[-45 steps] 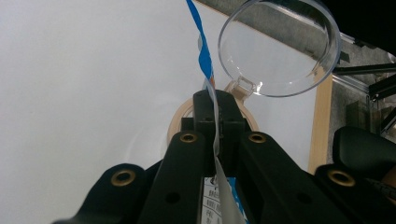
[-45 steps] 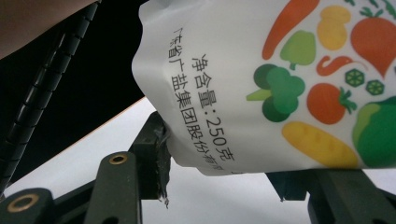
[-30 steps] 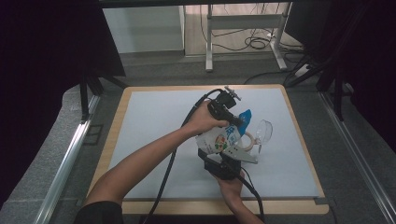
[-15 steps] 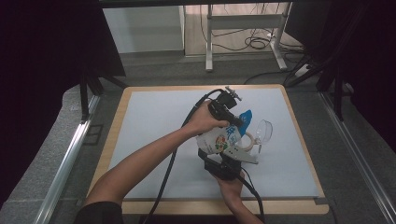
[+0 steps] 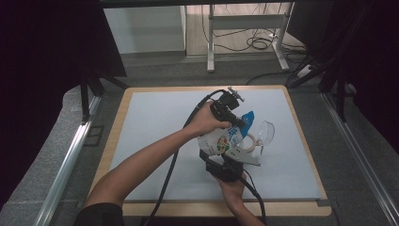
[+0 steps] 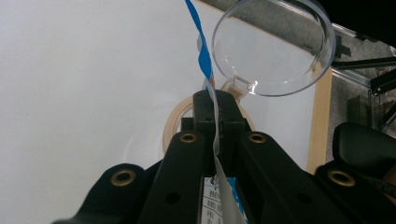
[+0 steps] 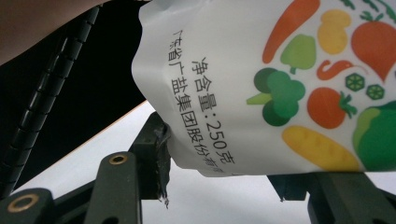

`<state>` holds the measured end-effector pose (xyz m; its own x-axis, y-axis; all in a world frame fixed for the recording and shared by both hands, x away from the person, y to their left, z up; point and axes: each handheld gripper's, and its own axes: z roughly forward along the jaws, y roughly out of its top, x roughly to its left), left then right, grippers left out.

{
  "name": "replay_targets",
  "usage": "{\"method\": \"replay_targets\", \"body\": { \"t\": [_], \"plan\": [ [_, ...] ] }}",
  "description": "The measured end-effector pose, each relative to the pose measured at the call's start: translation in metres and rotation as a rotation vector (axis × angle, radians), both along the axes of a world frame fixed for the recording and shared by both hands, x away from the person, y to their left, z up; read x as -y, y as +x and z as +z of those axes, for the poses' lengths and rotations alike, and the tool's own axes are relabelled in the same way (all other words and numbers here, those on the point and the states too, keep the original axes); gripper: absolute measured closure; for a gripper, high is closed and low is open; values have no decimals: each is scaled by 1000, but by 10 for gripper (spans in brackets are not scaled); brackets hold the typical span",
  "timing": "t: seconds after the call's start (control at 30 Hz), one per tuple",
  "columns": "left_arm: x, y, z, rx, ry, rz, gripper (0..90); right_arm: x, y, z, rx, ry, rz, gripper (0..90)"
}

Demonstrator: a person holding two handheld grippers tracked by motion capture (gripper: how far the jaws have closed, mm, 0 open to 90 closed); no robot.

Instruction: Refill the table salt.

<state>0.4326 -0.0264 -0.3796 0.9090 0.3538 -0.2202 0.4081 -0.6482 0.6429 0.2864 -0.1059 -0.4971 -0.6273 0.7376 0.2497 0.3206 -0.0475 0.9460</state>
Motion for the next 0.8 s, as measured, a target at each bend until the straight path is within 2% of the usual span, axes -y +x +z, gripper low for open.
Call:
{"method": "replay_targets", "body": {
  "t": [0.8],
  "plan": [
    [-1, 0, -1, -3, -7, 1, 899, -1, 0, 0, 0, -4, 0, 475]
  ]
}}
